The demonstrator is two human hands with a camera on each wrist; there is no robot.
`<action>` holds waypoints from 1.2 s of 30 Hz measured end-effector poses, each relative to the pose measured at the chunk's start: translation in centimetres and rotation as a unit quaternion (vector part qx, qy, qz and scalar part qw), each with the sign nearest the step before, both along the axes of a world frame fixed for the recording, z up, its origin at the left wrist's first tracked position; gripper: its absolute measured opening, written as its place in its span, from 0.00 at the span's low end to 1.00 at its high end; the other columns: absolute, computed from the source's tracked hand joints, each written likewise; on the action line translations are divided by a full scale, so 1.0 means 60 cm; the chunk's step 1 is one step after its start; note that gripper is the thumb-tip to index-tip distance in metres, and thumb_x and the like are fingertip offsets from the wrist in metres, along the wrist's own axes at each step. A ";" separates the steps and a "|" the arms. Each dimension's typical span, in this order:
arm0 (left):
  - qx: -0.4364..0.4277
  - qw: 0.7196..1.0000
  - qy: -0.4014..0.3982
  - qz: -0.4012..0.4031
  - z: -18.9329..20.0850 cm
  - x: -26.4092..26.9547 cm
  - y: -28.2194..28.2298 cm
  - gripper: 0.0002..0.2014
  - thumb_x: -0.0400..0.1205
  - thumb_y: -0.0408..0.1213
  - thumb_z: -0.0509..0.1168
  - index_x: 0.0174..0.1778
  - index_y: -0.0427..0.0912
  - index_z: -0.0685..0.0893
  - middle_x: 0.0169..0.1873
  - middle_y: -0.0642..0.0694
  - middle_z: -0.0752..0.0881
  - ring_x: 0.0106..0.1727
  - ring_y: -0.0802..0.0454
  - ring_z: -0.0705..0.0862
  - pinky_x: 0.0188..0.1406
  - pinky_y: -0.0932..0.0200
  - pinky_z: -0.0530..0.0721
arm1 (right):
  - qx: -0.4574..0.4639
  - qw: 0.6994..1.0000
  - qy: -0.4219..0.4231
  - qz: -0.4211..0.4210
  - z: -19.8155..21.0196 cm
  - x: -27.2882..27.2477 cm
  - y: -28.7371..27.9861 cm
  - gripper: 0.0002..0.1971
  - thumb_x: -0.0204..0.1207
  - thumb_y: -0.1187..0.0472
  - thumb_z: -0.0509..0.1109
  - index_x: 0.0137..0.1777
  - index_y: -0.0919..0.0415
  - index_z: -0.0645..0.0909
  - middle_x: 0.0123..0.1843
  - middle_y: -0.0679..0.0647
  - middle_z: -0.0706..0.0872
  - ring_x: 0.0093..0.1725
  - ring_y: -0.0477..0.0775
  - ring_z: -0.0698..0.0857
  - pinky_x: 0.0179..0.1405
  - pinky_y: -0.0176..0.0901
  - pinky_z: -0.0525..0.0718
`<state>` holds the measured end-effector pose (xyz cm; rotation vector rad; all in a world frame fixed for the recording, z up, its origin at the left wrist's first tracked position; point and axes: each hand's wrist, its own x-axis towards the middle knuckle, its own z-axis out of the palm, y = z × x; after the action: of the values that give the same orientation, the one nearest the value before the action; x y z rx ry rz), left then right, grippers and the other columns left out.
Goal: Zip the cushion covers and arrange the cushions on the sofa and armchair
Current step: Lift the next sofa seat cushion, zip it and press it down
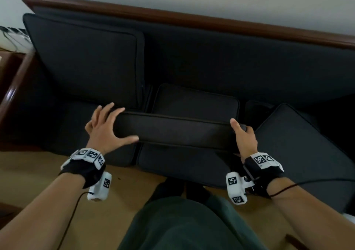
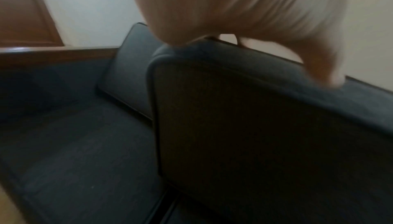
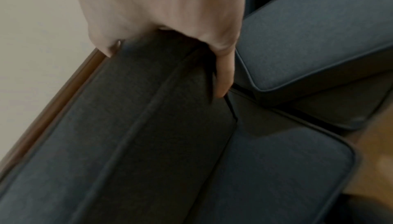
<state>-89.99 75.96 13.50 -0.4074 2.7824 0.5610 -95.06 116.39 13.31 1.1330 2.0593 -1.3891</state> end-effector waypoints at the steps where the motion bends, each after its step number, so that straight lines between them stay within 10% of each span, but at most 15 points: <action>1: 0.051 0.997 0.013 0.061 0.007 -0.006 -0.007 0.46 0.60 0.74 0.66 0.77 0.67 0.67 0.84 0.58 0.56 0.86 0.48 0.47 0.81 0.36 0.51 | -0.014 0.999 -0.014 -0.026 -0.001 -0.004 -0.001 0.43 0.64 0.27 0.70 0.75 0.53 0.72 0.69 0.56 0.76 0.72 0.66 0.76 0.70 0.66 0.78; 5: 0.280 0.888 0.026 0.363 -0.019 -0.025 -0.043 0.39 0.67 0.75 0.66 0.72 0.62 0.75 0.76 0.48 0.75 0.78 0.44 0.71 0.79 0.48 0.64 | -0.081 0.983 -0.065 -0.149 -0.009 -0.008 -0.003 0.55 0.49 0.27 0.73 0.79 0.51 0.69 0.72 0.55 0.78 0.67 0.65 0.79 0.66 0.70 0.79; 8: 0.415 0.756 -0.026 0.506 -0.038 -0.022 -0.059 0.48 0.57 0.80 0.68 0.68 0.53 0.80 0.66 0.45 0.84 0.66 0.43 0.81 0.74 0.40 0.74 | -0.093 0.975 -0.081 -0.183 -0.016 0.009 -0.005 0.43 0.62 0.36 0.75 0.76 0.56 0.72 0.65 0.58 0.81 0.61 0.64 0.81 0.69 0.69 0.78; 10: 0.440 0.729 -0.086 0.516 -0.039 -0.011 -0.058 0.39 0.65 0.73 0.70 0.63 0.47 0.81 0.56 0.39 0.86 0.58 0.40 0.84 0.68 0.40 0.79 | -0.094 0.970 -0.089 -0.208 -0.020 0.030 -0.006 0.37 0.64 0.41 0.75 0.72 0.59 0.76 0.62 0.59 0.83 0.59 0.65 0.82 0.68 0.68 0.79; 18: 0.420 0.759 -0.089 0.489 -0.061 -0.032 -0.057 0.38 0.56 0.57 0.75 0.63 0.45 0.85 0.61 0.34 0.87 0.59 0.34 0.86 0.59 0.37 0.84 | -0.060 0.943 -0.036 -0.326 -0.010 0.060 0.012 0.35 0.64 0.57 0.75 0.73 0.64 0.75 0.56 0.62 0.84 0.54 0.66 0.85 0.60 0.61 0.84; 23: 0.431 0.803 -0.091 0.401 -0.012 -0.171 0.015 0.15 0.74 0.50 0.68 0.48 0.43 0.85 0.46 0.38 0.85 0.43 0.41 0.85 0.38 0.50 0.84 | -0.045 0.944 0.021 -0.327 0.028 -0.007 0.063 0.29 0.68 0.52 0.75 0.69 0.63 0.79 0.47 0.59 0.84 0.45 0.62 0.84 0.48 0.55 0.85; 27: 0.421 0.824 -0.095 0.367 -0.008 -0.291 0.065 0.32 0.71 0.55 0.70 0.72 0.50 0.76 0.65 0.42 0.80 0.60 0.41 0.80 0.48 0.41 0.85 | -0.087 0.956 0.050 -0.276 0.050 -0.090 0.084 0.29 0.72 0.45 0.75 0.72 0.52 0.76 0.64 0.54 0.80 0.61 0.64 0.82 0.60 0.60 0.85; 31: 0.362 0.886 -0.066 0.283 -0.017 -0.376 0.099 0.50 0.67 0.52 0.73 0.85 0.57 0.57 0.77 0.47 0.71 0.75 0.39 0.73 0.72 0.41 0.76 | -0.124 0.971 0.064 -0.195 0.054 -0.173 0.097 0.28 0.78 0.48 0.70 0.77 0.54 0.72 0.75 0.52 0.77 0.66 0.63 0.80 0.51 0.48 0.80; 36: 0.319 0.918 -0.107 0.209 -0.057 -0.406 0.122 0.44 0.73 0.51 0.71 0.85 0.54 0.59 0.82 0.47 0.67 0.81 0.41 0.67 0.79 0.39 0.68 | -0.110 0.983 0.057 -0.132 0.037 -0.222 0.103 0.29 0.78 0.52 0.70 0.76 0.62 0.74 0.74 0.56 0.79 0.67 0.62 0.79 0.58 0.51 0.76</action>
<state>-114.34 83.30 10.11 -0.8437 2.1353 1.3673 -108.41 122.57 15.53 1.2906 1.8201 -1.7972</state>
